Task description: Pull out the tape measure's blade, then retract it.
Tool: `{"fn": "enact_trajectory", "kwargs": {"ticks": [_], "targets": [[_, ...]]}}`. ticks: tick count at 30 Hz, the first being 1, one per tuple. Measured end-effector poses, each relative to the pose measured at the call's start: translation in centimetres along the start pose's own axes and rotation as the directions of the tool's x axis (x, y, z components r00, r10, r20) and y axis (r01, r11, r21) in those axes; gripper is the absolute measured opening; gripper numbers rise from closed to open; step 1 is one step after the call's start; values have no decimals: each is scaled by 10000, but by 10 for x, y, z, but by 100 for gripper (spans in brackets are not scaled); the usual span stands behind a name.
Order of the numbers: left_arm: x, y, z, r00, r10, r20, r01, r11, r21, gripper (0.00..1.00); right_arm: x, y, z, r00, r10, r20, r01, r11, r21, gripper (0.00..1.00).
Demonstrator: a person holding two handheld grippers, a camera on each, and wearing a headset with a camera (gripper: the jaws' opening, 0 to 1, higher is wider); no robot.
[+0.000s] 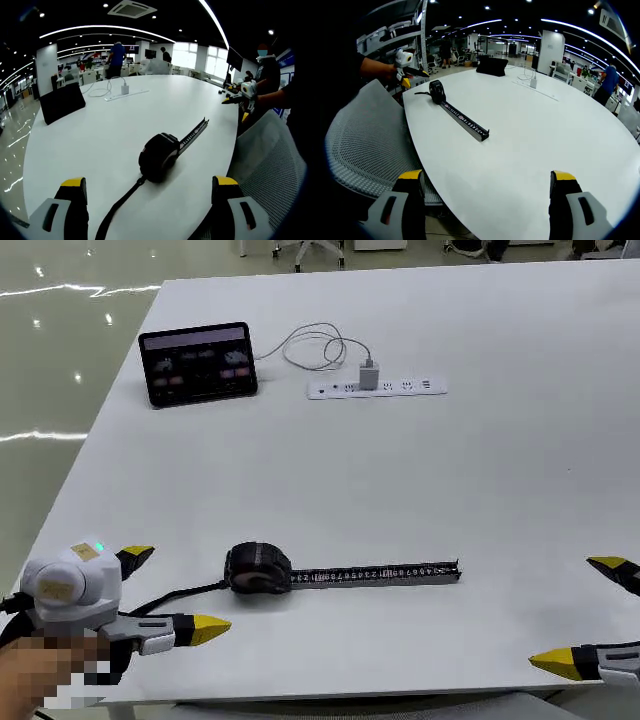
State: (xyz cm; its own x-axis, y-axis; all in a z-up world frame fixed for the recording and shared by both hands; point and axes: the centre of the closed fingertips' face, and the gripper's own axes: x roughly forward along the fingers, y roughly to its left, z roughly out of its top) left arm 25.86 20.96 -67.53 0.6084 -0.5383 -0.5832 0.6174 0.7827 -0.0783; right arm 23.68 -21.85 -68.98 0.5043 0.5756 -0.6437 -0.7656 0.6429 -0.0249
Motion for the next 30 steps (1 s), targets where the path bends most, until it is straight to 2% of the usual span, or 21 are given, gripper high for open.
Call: {"fn": "enact_trajectory", "kwargs": {"ticks": [5,12,14,17,22,26,30], "targets": [[2,-2,4,10000,-11,-13,11,10000,-56,100,1,0,5,10000,10,-14,-10,10000,-79,100],[12,-11,12,10000,-27,-91,26,10000,-65,100,8,2,10,9996,108,-250,-115,9995,-280,100],[15,-10,12,9999,-5,-116,4,10000,-66,100,9,2,12,9997,125,-223,-131,9995,-284,100],[19,-14,14,9999,56,-159,-58,9999,-130,100,12,3,14,9993,228,-302,-241,9988,-420,100],[25,-20,13,9993,108,-370,-109,9999,-6,100,14,3,17,9990,297,-330,-314,9981,-537,100],[33,-19,11,9982,242,-544,-248,9996,-102,100,18,5,17,9982,417,-426,-446,9966,-693,99],[41,-25,13,9970,337,-693,-347,9993,-129,100,25,6,18,9968,536,-590,-586,9945,-871,98]]}}
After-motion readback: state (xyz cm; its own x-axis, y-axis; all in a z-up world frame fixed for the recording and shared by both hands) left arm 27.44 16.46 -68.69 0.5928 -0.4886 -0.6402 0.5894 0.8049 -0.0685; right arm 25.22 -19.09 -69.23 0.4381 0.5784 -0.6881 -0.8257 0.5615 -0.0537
